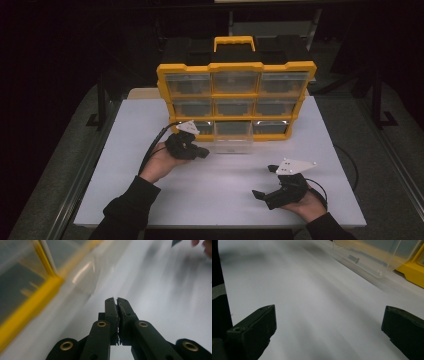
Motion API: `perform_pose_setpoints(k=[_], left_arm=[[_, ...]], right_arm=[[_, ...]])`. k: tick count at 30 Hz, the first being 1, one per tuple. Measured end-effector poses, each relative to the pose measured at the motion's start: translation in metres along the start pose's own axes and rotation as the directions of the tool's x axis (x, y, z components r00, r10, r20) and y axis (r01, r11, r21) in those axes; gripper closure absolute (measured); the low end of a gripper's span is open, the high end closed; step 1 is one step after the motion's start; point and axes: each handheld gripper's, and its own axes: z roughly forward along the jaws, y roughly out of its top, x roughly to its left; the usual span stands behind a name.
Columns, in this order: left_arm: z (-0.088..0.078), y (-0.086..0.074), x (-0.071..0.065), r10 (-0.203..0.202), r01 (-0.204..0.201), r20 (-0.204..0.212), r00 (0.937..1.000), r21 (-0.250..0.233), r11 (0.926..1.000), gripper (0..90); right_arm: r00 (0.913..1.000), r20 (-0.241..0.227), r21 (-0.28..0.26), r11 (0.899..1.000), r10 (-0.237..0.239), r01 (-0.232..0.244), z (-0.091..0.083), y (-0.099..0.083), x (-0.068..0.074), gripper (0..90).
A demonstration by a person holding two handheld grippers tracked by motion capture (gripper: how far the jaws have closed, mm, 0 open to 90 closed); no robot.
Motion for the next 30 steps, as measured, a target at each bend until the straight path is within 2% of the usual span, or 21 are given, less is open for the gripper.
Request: perform_pose_setpoints(k=[4,8,12,15,17,20,24,27,30], left_arm=[[-0.01,0.023,0.002,0.024,-0.024,0.002,0.9997,-0.018,0.9996,87.0],[-0.011,0.046,0.007,0.042,-0.042,0.002,0.9991,-0.027,0.9987,87.0],[-0.003,0.067,0.011,0.051,-0.05,0.015,0.9986,-0.034,0.9981,87.0],[0.01,0.078,0.012,0.063,-0.062,0.023,0.9977,-0.031,0.9976,87.0],[0.021,0.084,0.012,0.078,-0.077,0.024,0.9967,-0.012,0.9969,87.0],[0.038,0.089,0.011,0.103,-0.103,0.02,0.9945,0.018,0.9945,87.0],[0.053,0.087,0.013,0.096,-0.096,0.021,0.9952,0.035,0.9947,86.9],[0.052,0.083,0.014,0.082,-0.082,0.005,0.9967,0.016,0.9965,79.9],[0.041,0.077,0.014,0.065,-0.065,-0.003,0.9979,-0.013,0.9978,75.8]], right_arm=[[1.0,0.003,0.001,1.0,-0.001,0.001,0.0,0.0,0.001,0.0],[1.0,0.004,-0.001,1.0,-0.003,0.003,0.0,0.0,0.001,0.0],[1.0,0.001,-0.001,1.0,-0.003,0.003,0.0,0.0,0.0,0.0],[1.0,0.001,-0.002,1.0,0.001,-0.001,0.0,0.0,0.0,0.0],[1.0,0.001,-0.006,1.0,0.003,-0.003,-0.001,0.0,0.0,0.0],[1.0,-0.001,-0.005,1.0,0.002,-0.002,-0.001,0.0,0.0,0.0],[1.0,0.0,-0.009,1.0,0.002,-0.002,-0.001,0.0,0.0,0.0],[1.0,0.001,-0.012,1.0,0.006,-0.005,-0.002,0.0,0.0,0.0],[1.0,0.001,-0.01,1.0,0.006,-0.006,-0.002,-0.001,0.0,0.0]])
